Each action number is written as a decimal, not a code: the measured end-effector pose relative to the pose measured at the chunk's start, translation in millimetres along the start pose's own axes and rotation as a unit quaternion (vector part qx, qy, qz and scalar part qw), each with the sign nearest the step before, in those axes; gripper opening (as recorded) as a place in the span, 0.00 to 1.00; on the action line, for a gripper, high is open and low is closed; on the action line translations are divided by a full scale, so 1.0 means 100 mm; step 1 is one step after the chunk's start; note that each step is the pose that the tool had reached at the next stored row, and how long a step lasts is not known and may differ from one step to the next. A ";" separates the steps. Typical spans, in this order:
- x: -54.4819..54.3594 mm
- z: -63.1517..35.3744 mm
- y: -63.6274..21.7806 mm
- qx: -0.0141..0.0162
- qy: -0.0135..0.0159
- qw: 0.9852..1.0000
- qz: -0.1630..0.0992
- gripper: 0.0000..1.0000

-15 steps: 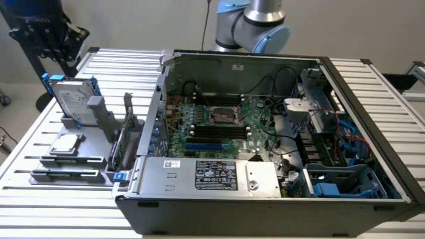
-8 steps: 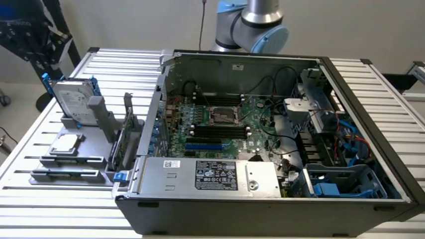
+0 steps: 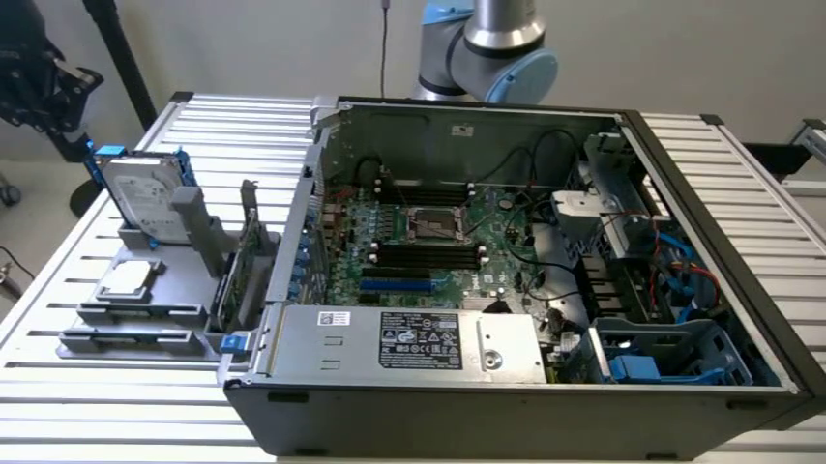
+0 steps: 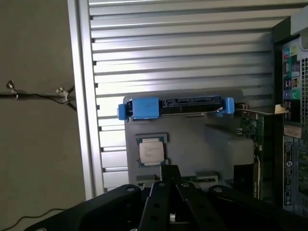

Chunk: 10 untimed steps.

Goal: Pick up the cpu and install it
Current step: 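Reach for the cpu, then pick up the cpu and move it towards the insertion slot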

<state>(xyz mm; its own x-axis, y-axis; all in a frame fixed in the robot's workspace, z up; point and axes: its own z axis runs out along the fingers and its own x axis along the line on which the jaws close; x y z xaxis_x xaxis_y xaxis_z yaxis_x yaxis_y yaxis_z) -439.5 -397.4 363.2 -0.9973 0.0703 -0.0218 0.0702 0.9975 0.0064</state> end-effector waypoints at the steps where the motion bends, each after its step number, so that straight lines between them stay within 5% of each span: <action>1: 0.04 0.010 -0.003 0.000 0.000 1.000 0.000 0.11; 10: 0.06 0.013 -0.003 0.000 0.000 1.000 0.000 0.11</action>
<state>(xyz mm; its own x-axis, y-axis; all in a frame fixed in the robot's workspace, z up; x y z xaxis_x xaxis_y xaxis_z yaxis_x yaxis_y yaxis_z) -445.7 -397.3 361.7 -0.9973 0.0701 -0.0219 0.0700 0.9975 0.0058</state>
